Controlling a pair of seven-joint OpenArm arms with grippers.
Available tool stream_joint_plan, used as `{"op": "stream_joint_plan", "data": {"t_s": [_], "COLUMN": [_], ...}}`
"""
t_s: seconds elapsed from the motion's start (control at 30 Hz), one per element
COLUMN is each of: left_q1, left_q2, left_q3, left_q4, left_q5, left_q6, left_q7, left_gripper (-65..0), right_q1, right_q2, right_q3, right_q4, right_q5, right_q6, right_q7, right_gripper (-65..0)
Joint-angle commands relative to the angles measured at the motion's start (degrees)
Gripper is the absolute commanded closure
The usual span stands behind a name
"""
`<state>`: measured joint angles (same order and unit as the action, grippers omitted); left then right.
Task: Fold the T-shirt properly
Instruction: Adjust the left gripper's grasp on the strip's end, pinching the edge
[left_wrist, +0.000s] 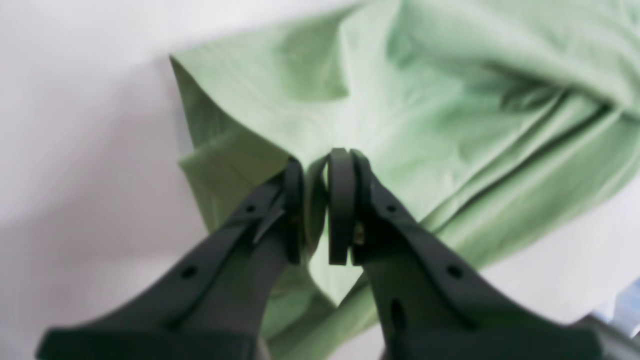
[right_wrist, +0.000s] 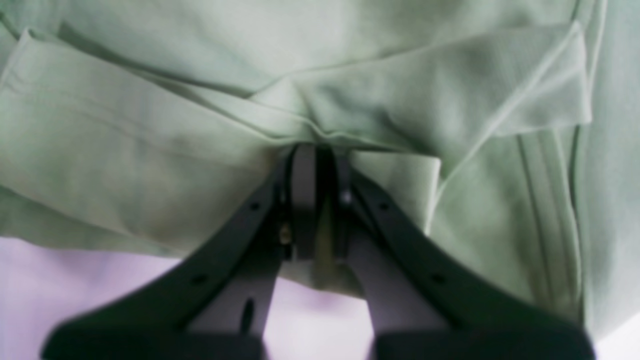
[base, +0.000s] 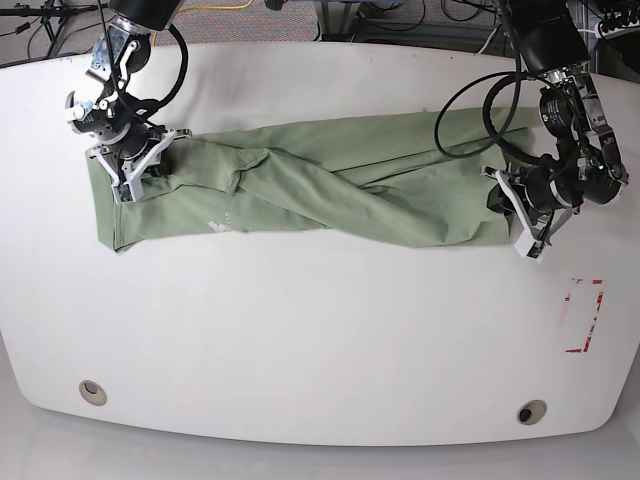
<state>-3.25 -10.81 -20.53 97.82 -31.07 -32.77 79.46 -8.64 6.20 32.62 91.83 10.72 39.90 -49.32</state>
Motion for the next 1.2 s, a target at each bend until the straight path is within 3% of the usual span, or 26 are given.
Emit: {"op": "stream_joint_plan", "data": {"t_s": [0.0,0.23,0.5,0.67,0.8,1.0,1.17], "left_q1": [-0.93,1.71,2.59,2.15,0.48,-2.42,-4.27], "left_q2": [-0.58,-0.66,-1.1,-1.46,-1.54,-1.9,-1.9], "left_q3": [-0.26,0.01,-0.87,-5.09,-6.85,-5.53,-4.83], "left_q4": [3.41,5.43,5.34,5.17,5.08,3.76,-0.19], "left_q5": [-0.71,-0.71,-0.36,-0.36,-0.27,-0.36,-0.36], "left_q6": [-1.12,-4.19,-4.19,-3.84,2.14,13.83,15.41], "left_q7": [0.54,0.54,0.54,0.54,-0.91,-1.35,-1.44], "left_gripper": [-5.6,-5.6,-7.2,-23.3,-38.1,-49.2,-51.2], "right_q1": [0.07,0.07,0.07,0.07,-0.01,-0.01,-0.01], "right_q2": [0.27,0.27,0.27,0.27,0.27,0.27,0.27], "right_q3": [0.13,0.13,0.13,0.04,0.04,0.04,0.04], "right_q4": [0.43,0.43,0.26,0.26,0.26,0.26,0.34], "right_q5": [-0.92,-0.92,-0.92,-0.92,-0.92,-0.92,-0.92], "right_q6": [0.1,0.1,0.1,0.1,0.1,0.1,0.1], "right_q7": [-1.62,-1.62,-1.62,-1.62,-1.62,-1.62,-1.62], "right_gripper": [-4.1,-4.1,-4.1,-4.1,-4.1,-4.1,-4.1]}}
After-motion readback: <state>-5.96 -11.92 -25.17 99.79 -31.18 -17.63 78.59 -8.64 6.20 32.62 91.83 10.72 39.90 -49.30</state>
